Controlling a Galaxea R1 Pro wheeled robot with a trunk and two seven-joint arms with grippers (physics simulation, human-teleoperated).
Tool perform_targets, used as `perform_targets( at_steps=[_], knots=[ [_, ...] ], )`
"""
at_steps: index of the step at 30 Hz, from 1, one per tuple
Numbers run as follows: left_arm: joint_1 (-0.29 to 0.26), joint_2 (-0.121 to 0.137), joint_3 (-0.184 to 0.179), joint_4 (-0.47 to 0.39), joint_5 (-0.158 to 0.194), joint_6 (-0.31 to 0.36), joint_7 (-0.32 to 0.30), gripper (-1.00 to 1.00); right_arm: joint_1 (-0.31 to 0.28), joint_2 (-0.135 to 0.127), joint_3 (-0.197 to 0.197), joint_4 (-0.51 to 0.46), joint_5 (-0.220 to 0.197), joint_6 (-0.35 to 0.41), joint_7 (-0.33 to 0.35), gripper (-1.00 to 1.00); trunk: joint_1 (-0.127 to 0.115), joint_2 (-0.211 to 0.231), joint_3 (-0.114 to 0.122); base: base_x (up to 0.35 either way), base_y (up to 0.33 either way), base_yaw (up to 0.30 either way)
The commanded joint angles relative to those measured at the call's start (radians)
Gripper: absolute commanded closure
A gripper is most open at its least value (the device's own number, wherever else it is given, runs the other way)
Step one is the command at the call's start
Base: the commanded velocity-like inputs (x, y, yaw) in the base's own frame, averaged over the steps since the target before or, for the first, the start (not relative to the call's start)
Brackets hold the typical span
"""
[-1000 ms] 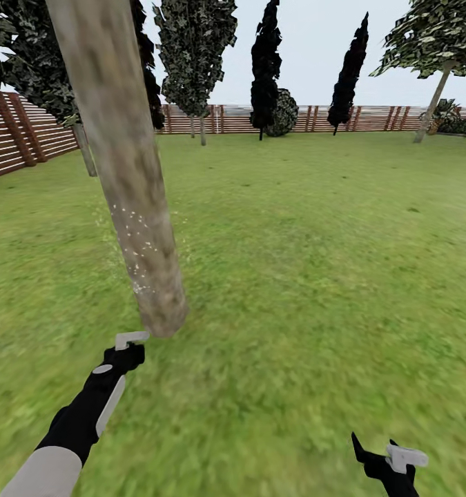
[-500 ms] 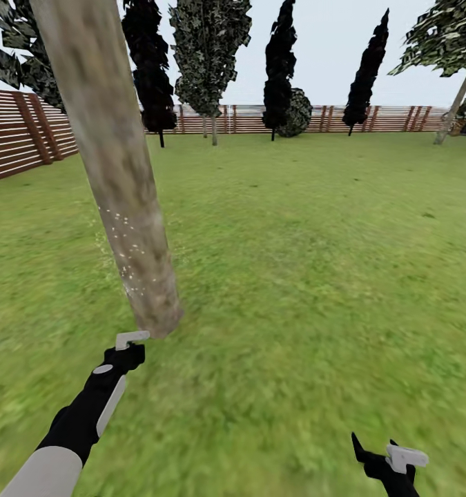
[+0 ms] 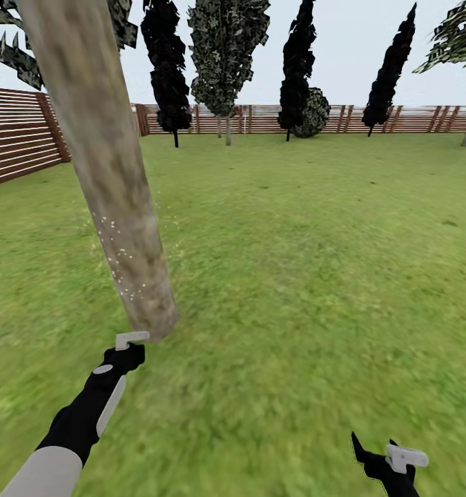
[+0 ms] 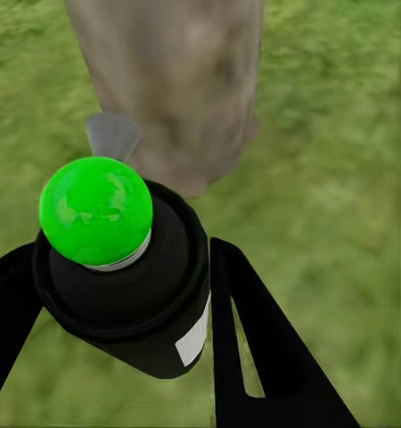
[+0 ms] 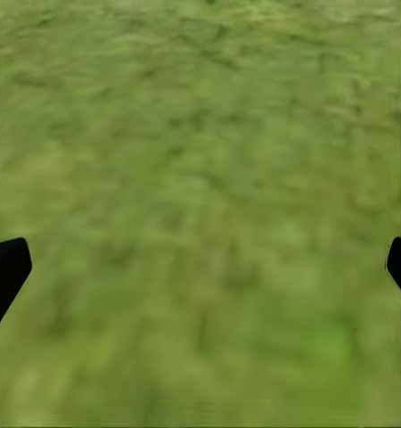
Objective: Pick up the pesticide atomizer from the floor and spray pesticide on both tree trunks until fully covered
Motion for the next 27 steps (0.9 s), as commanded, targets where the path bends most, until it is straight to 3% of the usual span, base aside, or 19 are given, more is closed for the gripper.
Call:
perform_targets(
  at_steps=[1,15,27],
  knots=[
    [0.0,0.0,0.0,0.0,0.0,-0.001,0.0,1.0,0.0,0.0,0.0,0.0,0.0,0.0,0.0,-1.0,0.0,0.0,0.0,0.15,-0.265,0.0],
    [0.0,0.0,0.0,0.0,-0.002,-0.001,0.0,1.0,0.0,0.0,0.0,0.0,0.0,0.0,0.0,-1.0,0.0,0.0,0.0,0.147,-0.265,0.242],
    [0.0,0.0,0.001,0.0,-0.005,0.0,0.001,1.0,0.0,0.0,0.0,0.0,0.0,0.0,0.0,-1.0,0.0,0.0,0.0,0.075,-0.267,0.021]
  ],
)
